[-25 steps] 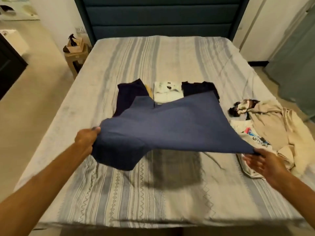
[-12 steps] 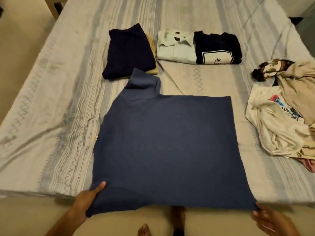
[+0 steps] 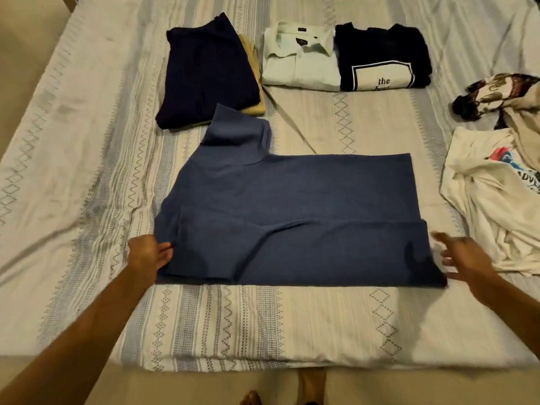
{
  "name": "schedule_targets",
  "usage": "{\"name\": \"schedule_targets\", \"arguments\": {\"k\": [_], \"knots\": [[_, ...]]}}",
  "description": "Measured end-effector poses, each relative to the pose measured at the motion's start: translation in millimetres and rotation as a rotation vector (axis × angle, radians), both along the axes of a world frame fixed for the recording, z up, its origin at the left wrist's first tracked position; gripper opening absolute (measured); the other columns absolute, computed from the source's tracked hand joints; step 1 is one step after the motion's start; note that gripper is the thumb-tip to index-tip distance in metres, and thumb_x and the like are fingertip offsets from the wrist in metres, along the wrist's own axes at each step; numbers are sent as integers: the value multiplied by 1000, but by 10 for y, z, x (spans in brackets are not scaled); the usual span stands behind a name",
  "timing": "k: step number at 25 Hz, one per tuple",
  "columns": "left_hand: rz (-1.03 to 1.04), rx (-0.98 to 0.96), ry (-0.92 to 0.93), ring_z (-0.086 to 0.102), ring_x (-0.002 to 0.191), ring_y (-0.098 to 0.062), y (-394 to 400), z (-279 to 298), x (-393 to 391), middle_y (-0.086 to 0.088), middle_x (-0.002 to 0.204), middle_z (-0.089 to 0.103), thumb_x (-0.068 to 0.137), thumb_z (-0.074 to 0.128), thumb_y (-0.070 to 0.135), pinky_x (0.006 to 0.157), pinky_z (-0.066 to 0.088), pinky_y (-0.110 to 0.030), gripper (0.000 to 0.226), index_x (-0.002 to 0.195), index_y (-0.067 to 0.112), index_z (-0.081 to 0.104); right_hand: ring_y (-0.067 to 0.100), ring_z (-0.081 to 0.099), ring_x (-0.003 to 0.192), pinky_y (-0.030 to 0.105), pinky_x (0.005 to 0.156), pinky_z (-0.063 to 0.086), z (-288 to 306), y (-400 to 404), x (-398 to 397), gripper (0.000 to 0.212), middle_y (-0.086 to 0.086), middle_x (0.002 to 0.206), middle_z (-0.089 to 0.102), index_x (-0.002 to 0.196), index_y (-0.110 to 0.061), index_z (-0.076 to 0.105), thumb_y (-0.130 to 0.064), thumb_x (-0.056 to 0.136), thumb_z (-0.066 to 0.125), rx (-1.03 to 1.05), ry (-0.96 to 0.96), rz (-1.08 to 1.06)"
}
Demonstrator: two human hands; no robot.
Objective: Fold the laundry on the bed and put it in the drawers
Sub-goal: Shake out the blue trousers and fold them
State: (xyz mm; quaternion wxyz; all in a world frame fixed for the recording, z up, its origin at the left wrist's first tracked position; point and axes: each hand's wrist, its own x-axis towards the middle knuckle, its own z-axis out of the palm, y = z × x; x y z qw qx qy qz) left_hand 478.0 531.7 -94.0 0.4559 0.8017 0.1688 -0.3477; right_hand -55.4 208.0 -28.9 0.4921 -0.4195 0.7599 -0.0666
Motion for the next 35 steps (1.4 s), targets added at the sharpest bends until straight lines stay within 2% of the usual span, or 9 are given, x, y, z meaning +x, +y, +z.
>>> {"name": "schedule_targets", "arguments": {"k": [2,7,15,20,24,28,30,32,35], "knots": [[-269,305,-320,64,101,-44,187,-96,-106,-22,113,67,95,56,20,88,56,-54,25,118,11,62,35,58,109,51,92,50,-190,164,-4,55,13,124,62,133,-14,57,-47,92,73,-107,150,127],[-621,447,-473,58,115,-40,594,-52,-370,-9,122,62,85,81,48,103,42,-56,56,128,21,57,36,62,108,52,98,48,-322,436,-247,35,9,110,71,111,-17,71,-42,88,79,-156,55,75],[-500,264,-498,68,86,-23,859,162,-496,2,91,73,94,65,56,81,53,-43,30,94,25,68,34,61,104,47,95,45,-134,717,-279,34,12,106,71,111,-14,72,-43,94,71,-360,61,120],[-443,188,-387,66,61,-29,959,273,-418,-10,67,70,98,68,42,71,57,-47,26,86,19,66,44,58,112,63,105,44,-252,798,-381,60,11,111,70,122,-21,74,-67,83,71,-177,109,110],[-409,204,-348,69,68,-34,1043,348,-388,-10,69,72,96,72,36,69,59,-49,25,84,14,68,43,61,107,64,104,46,-695,507,-879,98,11,112,73,117,-28,76,-100,52,64,-6,182,221],[-359,279,-444,66,91,-29,770,449,-387,-6,97,71,93,73,46,82,52,-44,34,103,15,61,35,66,95,55,92,53,-665,103,-860,103,5,101,72,103,-30,68,-109,39,52,-115,222,279],[-360,271,-536,63,94,-29,405,586,-151,-8,103,70,95,70,48,83,46,-41,38,107,13,60,35,68,90,54,87,56,-334,-126,-541,82,11,106,72,113,-26,61,-91,61,69,-232,234,390],[-515,234,-566,63,88,-25,8,727,88,-5,99,70,97,68,43,80,46,-37,31,104,14,62,40,68,92,50,84,55,-19,-416,-38,46,19,115,70,120,-14,63,-41,88,79,-409,324,596],[-773,186,-562,64,87,-19,-595,765,396,-3,100,69,94,75,31,75,46,-31,23,104,14,65,43,69,100,47,84,54,159,-895,627,50,22,134,60,136,-7,58,-21,91,77,-472,395,865]]}}
